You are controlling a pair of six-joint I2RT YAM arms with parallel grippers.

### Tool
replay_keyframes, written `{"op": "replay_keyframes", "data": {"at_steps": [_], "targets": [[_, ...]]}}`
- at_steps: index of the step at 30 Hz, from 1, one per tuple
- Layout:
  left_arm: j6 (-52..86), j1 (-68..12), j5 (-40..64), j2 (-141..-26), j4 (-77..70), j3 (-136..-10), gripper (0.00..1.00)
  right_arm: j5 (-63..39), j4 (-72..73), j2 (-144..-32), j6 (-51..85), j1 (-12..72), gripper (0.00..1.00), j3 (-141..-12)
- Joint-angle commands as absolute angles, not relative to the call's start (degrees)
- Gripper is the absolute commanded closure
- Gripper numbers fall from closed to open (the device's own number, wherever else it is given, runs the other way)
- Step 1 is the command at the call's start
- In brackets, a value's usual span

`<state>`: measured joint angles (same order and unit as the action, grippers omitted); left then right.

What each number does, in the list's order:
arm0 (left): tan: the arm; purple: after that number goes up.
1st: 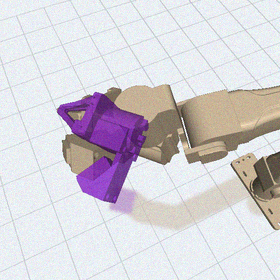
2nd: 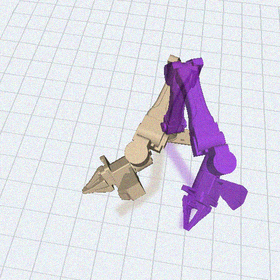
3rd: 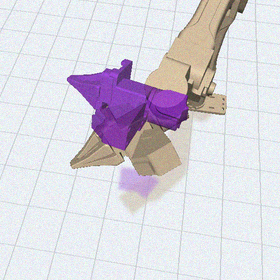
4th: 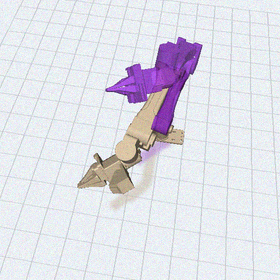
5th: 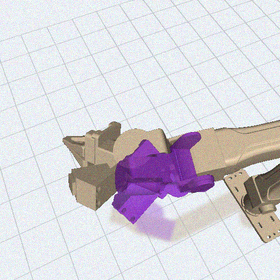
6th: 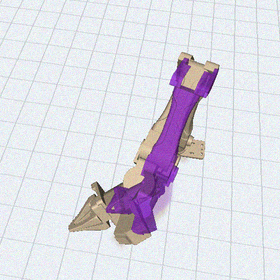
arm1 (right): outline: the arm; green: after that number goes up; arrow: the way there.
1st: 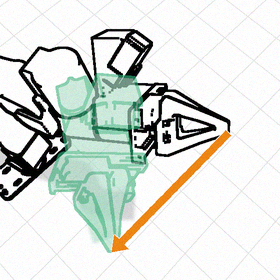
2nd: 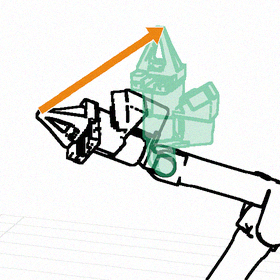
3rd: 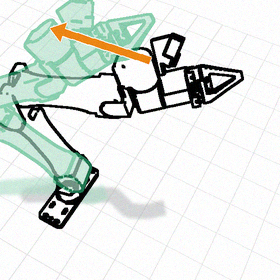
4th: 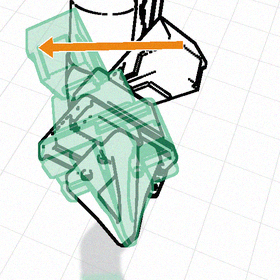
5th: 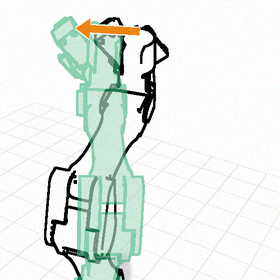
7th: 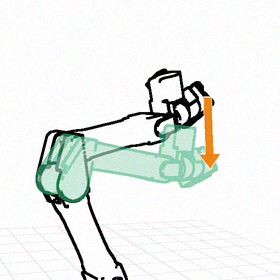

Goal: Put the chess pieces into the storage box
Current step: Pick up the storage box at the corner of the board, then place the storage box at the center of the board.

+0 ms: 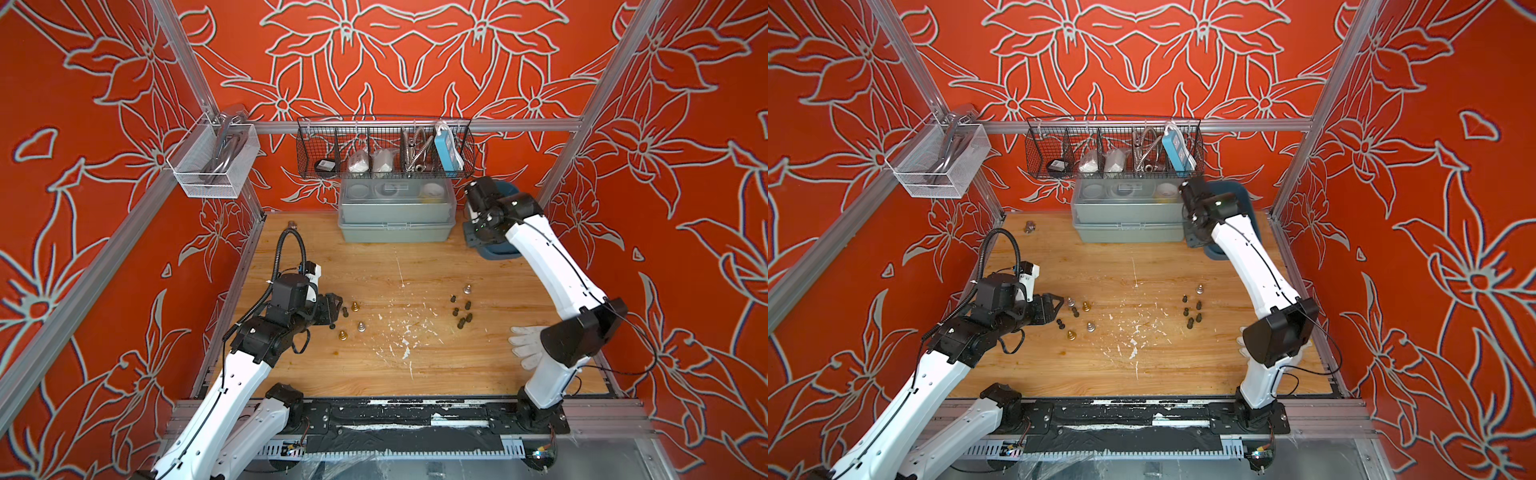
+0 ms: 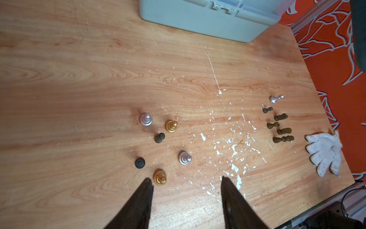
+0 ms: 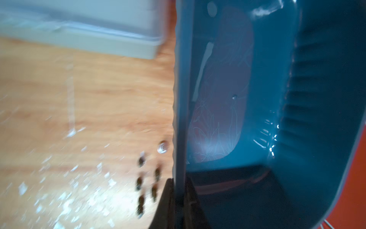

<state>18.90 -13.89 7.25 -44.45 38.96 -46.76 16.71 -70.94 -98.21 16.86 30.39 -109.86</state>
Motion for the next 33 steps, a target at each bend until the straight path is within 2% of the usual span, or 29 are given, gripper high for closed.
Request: {"op": "replay_keyframes", "data": {"at_steps": [1, 7, 14, 22, 33], "targets": [[18.70, -11.10, 7.29, -44.39, 40.56, -46.58, 0.46, 21.69, -70.27, -95.44, 22.70, 37.14, 1.00, -104.74], [19.48, -9.84, 3.58, -42.68, 42.08, -46.32, 0.47, 23.87, -72.30, -96.06, 31.13, 52.47, 1.00, -103.40], [19.76, -8.90, 3.13, -42.24, 42.10, -45.97, 0.47, 23.85, -81.25, -109.84, 42.66, 61.83, 1.00, -115.00], [19.58, -8.05, 3.51, -42.45, 42.01, -45.78, 0.47, 16.08, -74.43, -115.10, 51.68, 63.10, 1.00, -113.42], [19.08, -6.29, 6.43, -43.98, 41.23, -45.62, 0.47, 16.00, -75.88, -122.95, 57.31, 63.11, 1.00, -116.53]]}}
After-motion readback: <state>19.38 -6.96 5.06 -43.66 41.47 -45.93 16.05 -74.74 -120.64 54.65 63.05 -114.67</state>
